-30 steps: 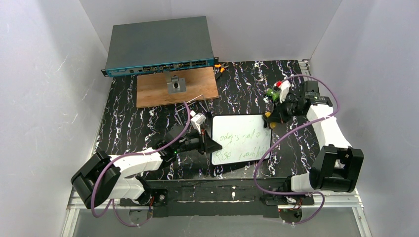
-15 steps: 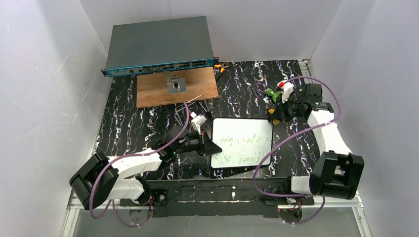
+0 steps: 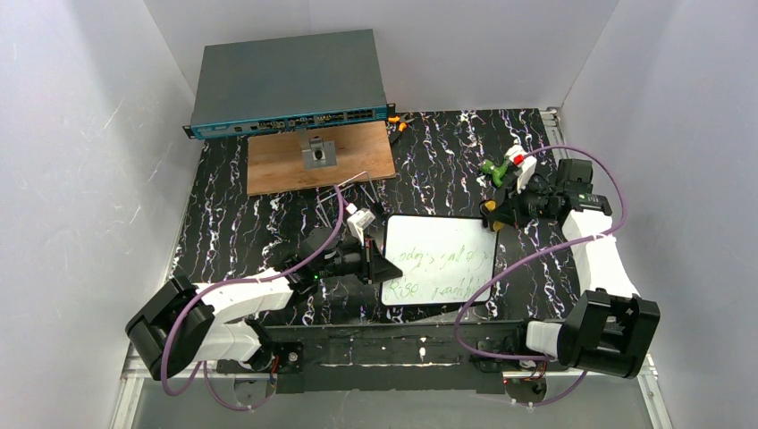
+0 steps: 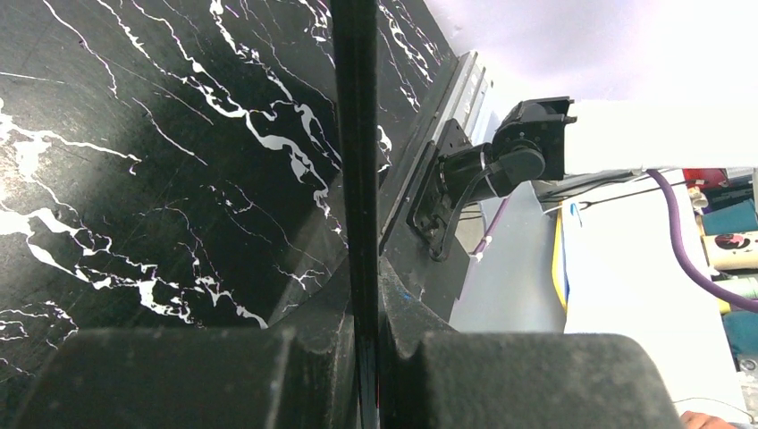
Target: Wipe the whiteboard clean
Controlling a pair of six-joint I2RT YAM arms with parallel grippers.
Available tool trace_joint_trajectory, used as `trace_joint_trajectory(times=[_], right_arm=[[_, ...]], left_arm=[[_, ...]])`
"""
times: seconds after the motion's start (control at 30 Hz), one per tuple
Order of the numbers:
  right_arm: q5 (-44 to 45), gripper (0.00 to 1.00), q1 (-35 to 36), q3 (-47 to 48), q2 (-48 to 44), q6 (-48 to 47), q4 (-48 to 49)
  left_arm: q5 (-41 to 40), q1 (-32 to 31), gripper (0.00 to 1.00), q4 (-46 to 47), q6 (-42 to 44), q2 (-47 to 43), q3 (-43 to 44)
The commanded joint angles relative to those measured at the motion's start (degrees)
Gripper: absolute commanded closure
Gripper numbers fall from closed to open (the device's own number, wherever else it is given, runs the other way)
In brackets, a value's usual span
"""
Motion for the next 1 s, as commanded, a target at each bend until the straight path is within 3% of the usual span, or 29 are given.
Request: trace_joint_trajectory(times=[0.0, 0.17, 0.5, 0.6, 0.77, 0.97], right_arm=[[-4.74, 0.99, -0.26, 2.59, -2.09, -3.34, -6.73], [-0.38, 0.99, -0.19, -0.53, -2.9, -9.81, -11.22], [9.52, 0.99, -0.23, -2.84, 1.69, 3.61, 4.04], [9.81, 0.99, -0.25, -0.35, 5.7, 3.81, 0.66], [5.25, 0.99, -0.15, -1.86, 6.43, -7.65, -9.93], [4.23, 0.99, 0.95, -4.49, 3.1, -9.38, -10.49]], left_arm=[[-2.13, 0.04, 1.0, 4.2, 2.96, -2.07, 0.57], [-3.97, 0.17, 1.0, 2.78, 3.29, -3.1, 0.45], [-2.46, 0.22, 1.0, 4.01, 3.11, -1.91, 0.8], [-2.68, 0.18, 1.0, 3.75, 3.3, -2.33, 0.48], [-3.09, 0.18, 1.0, 3.17, 3.91, -2.82, 0.24], [-2.0, 0.17, 1.0, 4.62, 3.41, -0.96, 0.84]])
